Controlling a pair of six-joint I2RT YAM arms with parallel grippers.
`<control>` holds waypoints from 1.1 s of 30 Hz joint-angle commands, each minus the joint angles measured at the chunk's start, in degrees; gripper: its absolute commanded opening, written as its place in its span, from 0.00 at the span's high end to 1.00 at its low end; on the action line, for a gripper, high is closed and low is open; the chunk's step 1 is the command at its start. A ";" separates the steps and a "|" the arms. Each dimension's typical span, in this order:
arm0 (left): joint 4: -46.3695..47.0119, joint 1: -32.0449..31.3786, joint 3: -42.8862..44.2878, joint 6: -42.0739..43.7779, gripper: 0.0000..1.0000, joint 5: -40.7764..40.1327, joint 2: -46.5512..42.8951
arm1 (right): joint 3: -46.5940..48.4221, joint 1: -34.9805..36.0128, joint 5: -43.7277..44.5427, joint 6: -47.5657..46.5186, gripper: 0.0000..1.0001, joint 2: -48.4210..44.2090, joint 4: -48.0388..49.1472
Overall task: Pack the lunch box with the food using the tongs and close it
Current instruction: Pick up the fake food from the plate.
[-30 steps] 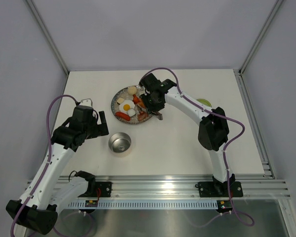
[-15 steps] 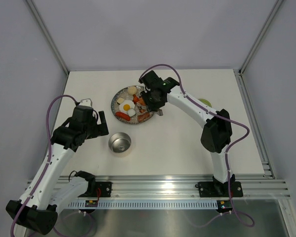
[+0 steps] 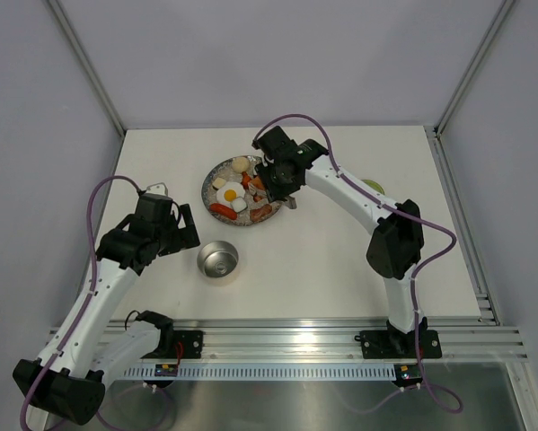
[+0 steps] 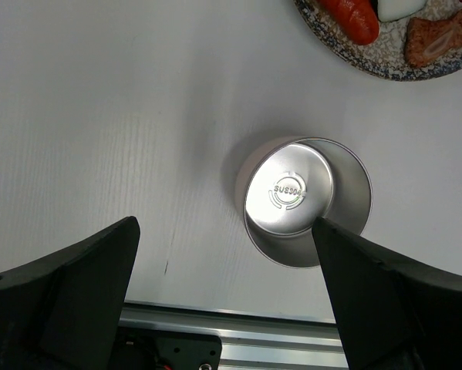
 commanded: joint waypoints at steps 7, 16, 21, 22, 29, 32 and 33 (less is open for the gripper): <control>0.45 -0.22 0.23 -0.69 0.01 0.61 -0.14 | -0.55 0.74 0.54 -0.17 0.57 0.38 2.99; 0.89 -0.22 -0.12 -0.51 0.01 0.69 0.04 | -0.64 0.74 0.45 -0.52 0.41 1.88 2.73; 1.06 -0.13 -0.12 -0.43 0.01 0.78 0.13 | -0.38 0.74 0.71 -0.78 0.40 2.32 2.47; 1.06 -0.13 -0.12 -0.43 0.01 0.78 0.13 | -0.29 0.65 0.71 -0.87 0.40 2.58 2.55; 1.06 -0.13 -0.12 -0.34 0.01 0.87 0.13 | 0.59 0.65 0.89 -1.13 0.41 3.55 2.11; 1.06 -0.13 -0.12 -0.43 0.01 0.87 0.04 | 1.29 0.65 0.89 -1.22 0.40 4.43 1.59; 1.06 -0.13 -0.04 -0.34 0.01 0.96 0.04 | 1.29 0.65 0.98 -1.22 0.40 4.52 1.67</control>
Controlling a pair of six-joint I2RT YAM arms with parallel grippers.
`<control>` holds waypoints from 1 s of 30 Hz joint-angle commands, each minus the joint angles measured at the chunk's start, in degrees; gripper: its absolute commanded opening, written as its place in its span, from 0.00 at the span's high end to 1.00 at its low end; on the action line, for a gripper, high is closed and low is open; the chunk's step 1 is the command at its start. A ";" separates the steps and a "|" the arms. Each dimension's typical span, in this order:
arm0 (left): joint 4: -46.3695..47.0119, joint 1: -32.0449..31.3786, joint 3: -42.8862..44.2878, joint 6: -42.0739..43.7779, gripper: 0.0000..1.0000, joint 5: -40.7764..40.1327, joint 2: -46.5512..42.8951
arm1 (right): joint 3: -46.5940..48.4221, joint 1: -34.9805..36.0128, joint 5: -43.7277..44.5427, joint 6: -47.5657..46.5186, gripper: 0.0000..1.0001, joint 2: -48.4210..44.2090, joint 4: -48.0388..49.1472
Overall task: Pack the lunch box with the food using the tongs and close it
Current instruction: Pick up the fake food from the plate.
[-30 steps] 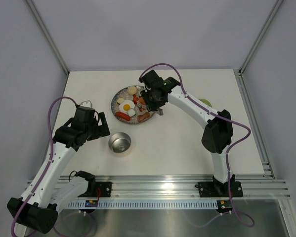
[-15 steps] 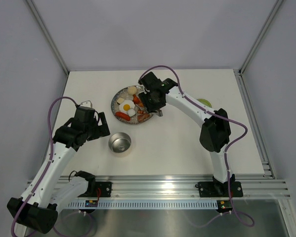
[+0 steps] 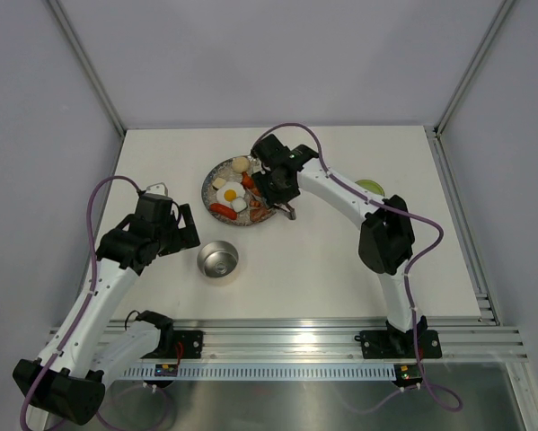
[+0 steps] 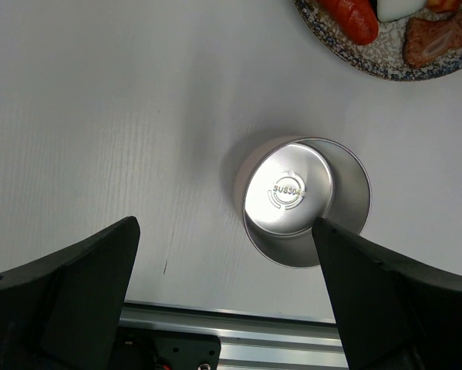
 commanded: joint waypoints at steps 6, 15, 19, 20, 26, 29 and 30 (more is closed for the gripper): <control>1.06 -0.13 -0.12 -0.10 0.01 0.87 -0.14 | 1.64 0.74 1.59 -0.79 0.60 -0.01 1.13; 1.76 -0.13 -0.83 -0.45 0.01 1.40 0.30 | 0.68 0.74 1.68 0.01 0.76 -4.31 1.74; 1.85 -0.13 -1.53 -1.15 0.01 1.84 0.57 | 0.76 0.65 1.94 0.45 0.77 -6.51 1.92; 1.94 -0.22 -1.79 -1.50 0.01 2.01 0.65 | 0.68 0.74 2.12 0.45 0.77 -6.77 1.92; 1.68 -0.13 -3.46 -4.31 0.01 2.45 1.36 | 0.50 0.74 3.26 0.71 0.78 -8.71 2.36; 2.29 -0.22 -5.30 -7.03 0.01 3.50 1.01 | 0.67 0.74 3.44 0.71 0.78 -8.89 1.92; 2.64 -0.13 -6.00 -7.82 0.01 4.64 0.83 | 0.33 0.74 3.44 0.80 0.78 -9.06 1.83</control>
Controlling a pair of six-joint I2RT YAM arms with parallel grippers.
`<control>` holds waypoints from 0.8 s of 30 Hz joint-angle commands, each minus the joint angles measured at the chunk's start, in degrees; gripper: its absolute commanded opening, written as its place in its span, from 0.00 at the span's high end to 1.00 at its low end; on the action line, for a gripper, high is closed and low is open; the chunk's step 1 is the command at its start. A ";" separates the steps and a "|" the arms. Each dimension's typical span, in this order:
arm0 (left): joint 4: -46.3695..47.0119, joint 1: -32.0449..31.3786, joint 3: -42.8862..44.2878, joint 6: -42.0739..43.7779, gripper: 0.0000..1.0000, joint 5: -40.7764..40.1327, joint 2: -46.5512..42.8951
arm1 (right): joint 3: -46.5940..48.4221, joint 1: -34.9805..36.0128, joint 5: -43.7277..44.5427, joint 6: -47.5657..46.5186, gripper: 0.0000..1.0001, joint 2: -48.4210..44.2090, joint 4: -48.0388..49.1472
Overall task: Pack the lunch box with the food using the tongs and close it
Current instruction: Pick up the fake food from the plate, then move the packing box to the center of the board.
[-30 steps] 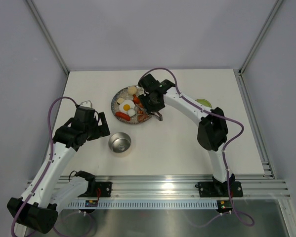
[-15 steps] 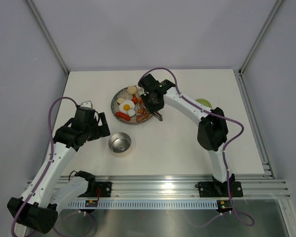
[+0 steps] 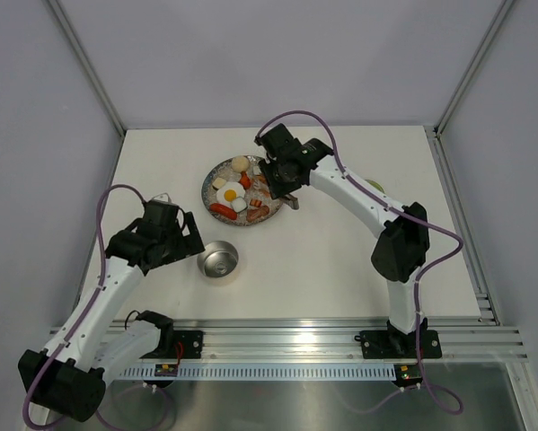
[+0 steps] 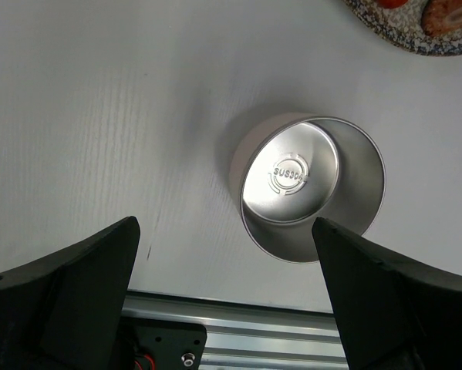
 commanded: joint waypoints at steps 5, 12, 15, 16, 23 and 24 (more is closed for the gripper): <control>4.09 -0.13 -6.64 -10.48 0.01 4.98 -5.14 | -2.05 0.63 2.02 1.28 0.78 -6.21 2.75; 14.54 -0.22 -16.48 -16.91 0.01 10.78 -13.50 | -3.54 0.63 2.90 1.55 0.78 -9.29 2.49; 18.50 -0.22 -19.30 -16.73 0.01 11.49 -13.16 | -4.33 0.71 3.07 1.64 0.78 -10.25 2.58; 19.38 -0.22 -19.74 -16.73 0.01 12.10 -11.85 | -4.60 0.71 3.16 1.64 0.78 -10.52 2.49; 31.77 -0.13 -24.58 -19.19 0.01 18.87 -8.77 | -6.70 0.71 3.69 2.43 0.78 -12.28 2.66; 32.83 -0.22 -24.84 -19.37 0.01 19.40 -8.42 | -6.97 0.71 3.69 2.51 0.78 -12.71 2.67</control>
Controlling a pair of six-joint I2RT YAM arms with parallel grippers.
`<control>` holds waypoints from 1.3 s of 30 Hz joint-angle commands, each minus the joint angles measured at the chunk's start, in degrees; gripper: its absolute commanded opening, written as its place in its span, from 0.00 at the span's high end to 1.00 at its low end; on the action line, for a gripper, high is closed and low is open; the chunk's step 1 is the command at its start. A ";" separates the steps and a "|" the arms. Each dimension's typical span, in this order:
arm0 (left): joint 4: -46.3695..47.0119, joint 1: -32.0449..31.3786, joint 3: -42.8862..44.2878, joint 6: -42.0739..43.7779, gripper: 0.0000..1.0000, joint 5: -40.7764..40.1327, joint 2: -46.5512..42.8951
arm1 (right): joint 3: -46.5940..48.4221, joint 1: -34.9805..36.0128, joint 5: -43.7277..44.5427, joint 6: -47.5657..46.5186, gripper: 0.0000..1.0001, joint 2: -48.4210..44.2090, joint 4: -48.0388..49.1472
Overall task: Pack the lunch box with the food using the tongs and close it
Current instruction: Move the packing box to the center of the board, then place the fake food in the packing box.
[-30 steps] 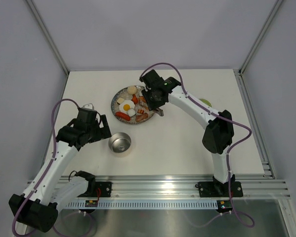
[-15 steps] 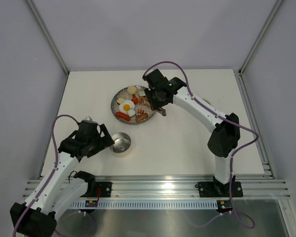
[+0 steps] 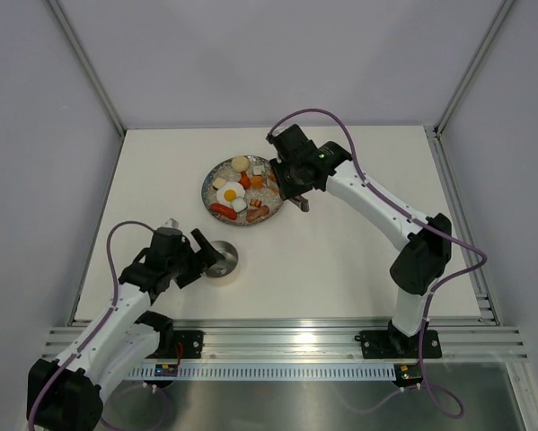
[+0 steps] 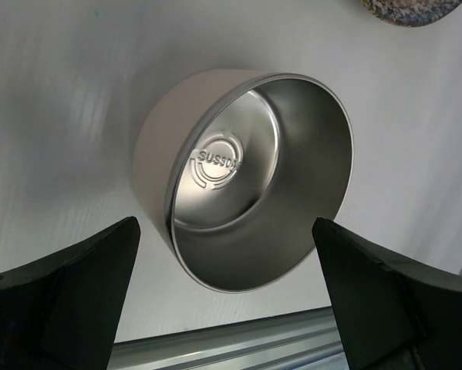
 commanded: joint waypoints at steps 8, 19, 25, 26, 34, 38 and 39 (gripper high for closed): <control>20.56 -0.22 0.36 -2.06 0.01 8.42 7.53 | -0.70 0.71 0.56 1.38 0.78 -4.79 1.72; 6.26 0.31 12.13 4.79 0.01 2.11 5.36 | -3.42 4.22 -4.80 2.79 0.78 -7.08 2.43; -8.95 7.59 25.57 9.45 0.01 -0.80 4.02 | -7.11 8.97 -6.82 3.66 0.78 -9.10 3.30; -10.01 8.91 26.89 10.50 0.01 -0.19 4.02 | -7.73 10.46 -7.00 3.84 0.78 -9.53 3.39; -15.12 14.37 34.20 13.23 0.01 -1.23 3.49 | -12.03 16.09 -7.35 4.28 0.78 -9.36 4.36; -15.03 14.37 33.32 12.71 0.01 -0.71 2.97 | -12.04 17.94 -7.53 4.54 0.77 -8.22 5.06; -15.12 14.37 33.15 12.62 0.01 -0.62 2.71 | -12.04 18.29 -7.70 4.54 0.77 -8.05 5.06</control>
